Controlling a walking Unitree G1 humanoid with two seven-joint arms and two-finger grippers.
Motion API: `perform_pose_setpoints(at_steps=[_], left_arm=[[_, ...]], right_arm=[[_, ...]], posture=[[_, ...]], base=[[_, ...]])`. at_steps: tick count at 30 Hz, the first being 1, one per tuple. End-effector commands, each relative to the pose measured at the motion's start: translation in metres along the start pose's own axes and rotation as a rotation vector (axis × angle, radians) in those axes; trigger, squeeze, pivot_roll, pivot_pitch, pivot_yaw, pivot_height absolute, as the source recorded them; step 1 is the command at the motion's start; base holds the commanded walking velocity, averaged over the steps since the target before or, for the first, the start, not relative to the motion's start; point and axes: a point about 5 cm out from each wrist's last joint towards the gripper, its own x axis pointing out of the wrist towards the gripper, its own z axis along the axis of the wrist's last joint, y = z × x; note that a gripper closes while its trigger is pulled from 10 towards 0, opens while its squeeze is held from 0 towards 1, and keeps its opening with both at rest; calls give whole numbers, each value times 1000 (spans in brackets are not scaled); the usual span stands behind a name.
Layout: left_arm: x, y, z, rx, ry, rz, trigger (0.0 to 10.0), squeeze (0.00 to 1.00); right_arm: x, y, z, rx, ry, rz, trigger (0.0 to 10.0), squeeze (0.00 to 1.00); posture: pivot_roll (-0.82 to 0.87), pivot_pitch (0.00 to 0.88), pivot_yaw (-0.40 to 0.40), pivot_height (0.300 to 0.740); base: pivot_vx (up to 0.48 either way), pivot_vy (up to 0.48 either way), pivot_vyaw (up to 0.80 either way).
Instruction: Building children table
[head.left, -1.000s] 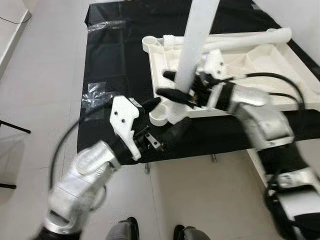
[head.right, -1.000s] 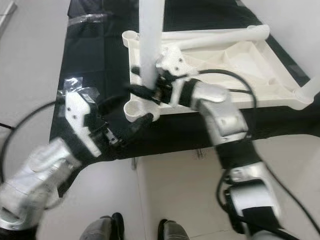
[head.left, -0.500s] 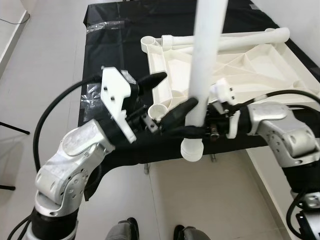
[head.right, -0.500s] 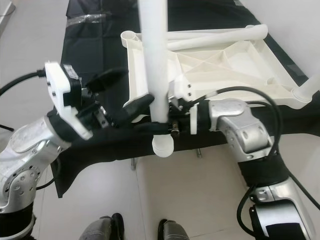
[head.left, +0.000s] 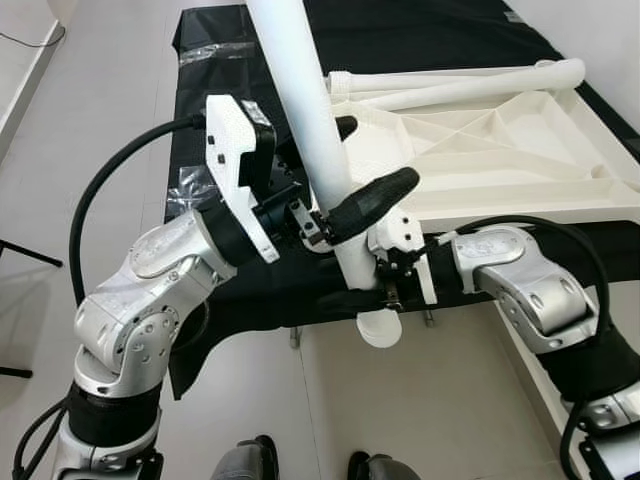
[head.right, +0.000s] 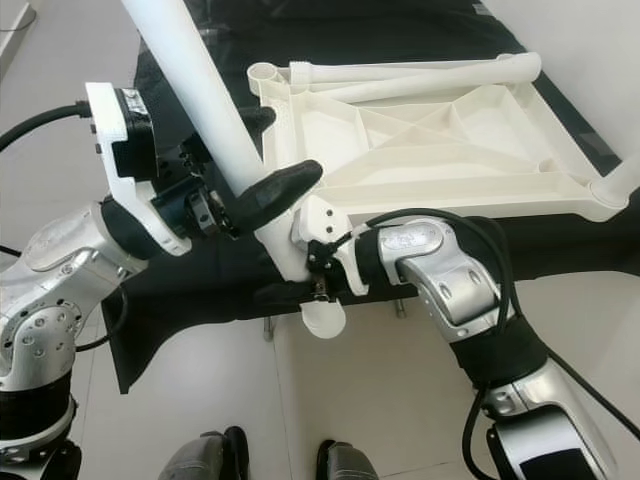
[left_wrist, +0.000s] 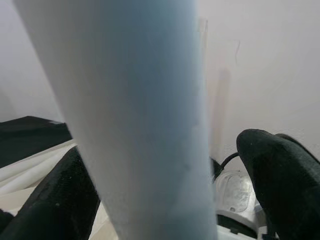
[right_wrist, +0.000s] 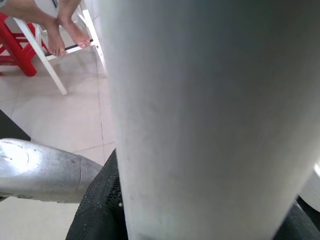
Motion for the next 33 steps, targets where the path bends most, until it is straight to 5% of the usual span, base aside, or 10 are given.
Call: perform_pose_setpoints(at_steps=[1, 2, 31, 32, 33], left_arm=[[-1, 2, -3, -1, 17, 24, 10000, 0], [-1, 5, -2, -7, 9, 43, 0, 0], [0, 17, 4, -67, -32, 69, 0, 0], [1, 17, 5, -68, -30, 51, 0, 0], [1, 17, 5, -68, -30, 51, 0, 0]], right_arm=[[2, 4, 1, -16, 16, 11, 10000, 0], [2, 3, -1, -11, 25, -5, 10000, 0], [9, -4, -15, -24, 78, -107, 10000, 0], [11, -3, -15, -22, 73, -100, 10000, 1000], [11, -3, -15, -22, 73, -100, 10000, 1000]], posture=[[3, 194, -27, 740], [5, 193, -28, 740], [0, 183, -29, 740], [1, 182, -27, 740], [1, 182, -27, 740]], base=[[0, 0, 0], [0, 0, 0], [0, 0, 0], [0, 0, 0], [0, 0, 0]])
